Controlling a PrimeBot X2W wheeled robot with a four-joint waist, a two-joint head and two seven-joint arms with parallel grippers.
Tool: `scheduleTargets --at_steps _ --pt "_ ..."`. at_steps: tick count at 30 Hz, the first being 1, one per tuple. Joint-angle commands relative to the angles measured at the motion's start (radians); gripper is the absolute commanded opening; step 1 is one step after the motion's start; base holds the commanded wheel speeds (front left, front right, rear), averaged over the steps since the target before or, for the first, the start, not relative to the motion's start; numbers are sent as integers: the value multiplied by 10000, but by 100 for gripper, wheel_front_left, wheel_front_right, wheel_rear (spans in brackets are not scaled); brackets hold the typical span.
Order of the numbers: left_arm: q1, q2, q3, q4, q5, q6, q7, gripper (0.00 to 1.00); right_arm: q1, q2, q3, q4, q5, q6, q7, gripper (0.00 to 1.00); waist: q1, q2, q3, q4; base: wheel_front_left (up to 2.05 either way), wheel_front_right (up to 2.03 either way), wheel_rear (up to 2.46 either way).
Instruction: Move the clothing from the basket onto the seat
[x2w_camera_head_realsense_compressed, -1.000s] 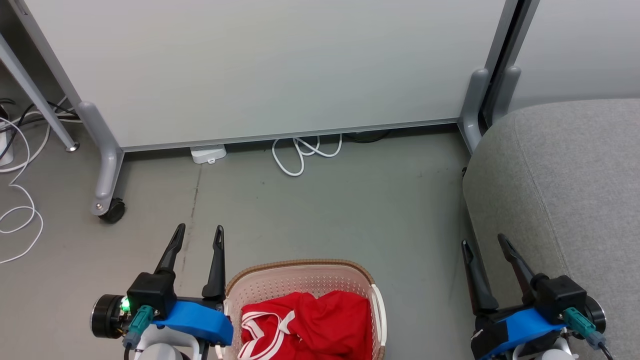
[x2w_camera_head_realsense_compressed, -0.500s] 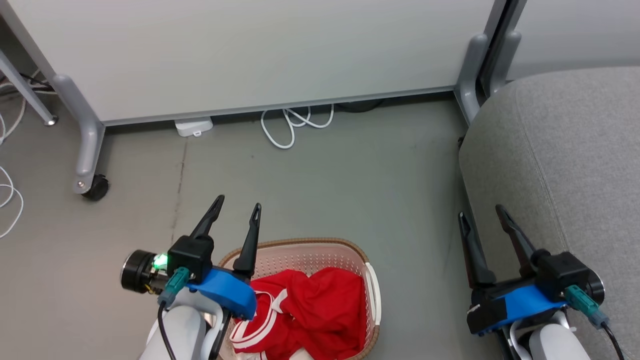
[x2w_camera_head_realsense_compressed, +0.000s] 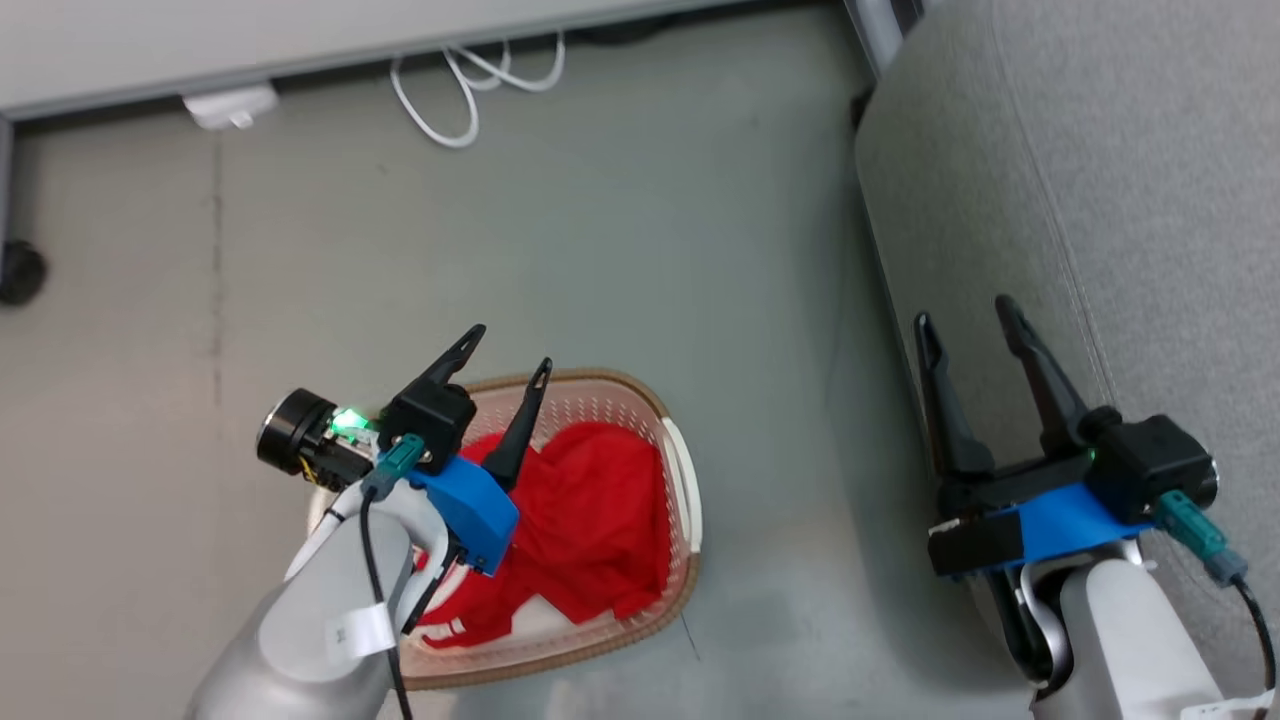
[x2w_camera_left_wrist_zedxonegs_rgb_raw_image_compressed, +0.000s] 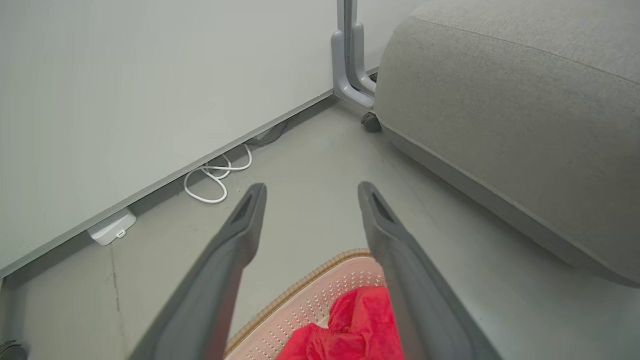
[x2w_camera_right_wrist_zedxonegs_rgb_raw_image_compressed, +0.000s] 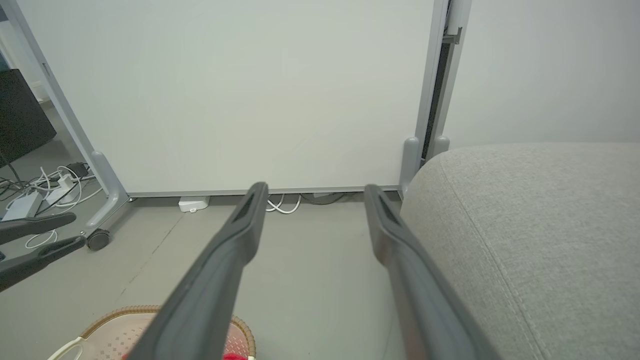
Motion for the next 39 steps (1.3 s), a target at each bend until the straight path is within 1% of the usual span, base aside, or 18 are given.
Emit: scheduleTargets --at_steps 1,4,14,24,27,30,39 --pt "-437 139 -395 315 -135 -13 -28 100 -287 -28 -5 -112 77 3 -32 100 -1 0 845 -493 0 0 0" --pt "-1028 304 -1213 903 -393 -13 -28 100 -503 -23 8 -254 110 3 -32 100 -1 0 1452 -605 0 0 0" --pt "-2676 437 -4094 2596 -1233 -14 -29 100 -1268 -25 138 -633 -48 3 -32 100 -1 0 3255 -740 0 0 0" --pt "-3916 601 -6381 3690 -2271 -13 -24 100 -1771 -25 199 -1138 -127 4 -32 100 -1 0 4775 -927 0 0 0" --pt "-4276 682 -6823 3854 -2434 -13 -4 100 -1866 -25 141 -1269 -118 3 -32 100 -1 0 5202 -984 0 0 0" --pt "-4515 732 -7002 4059 -2458 -13 98 100 -1940 -25 143 -1352 -114 3 -32 100 -1 0 5438 -1030 0 0 0" --pt "-4967 742 -7230 4580 -2221 -13 741 100 -1998 -23 261 -1669 61 3 -32 100 -1 0 6084 -1297 0 0 0"
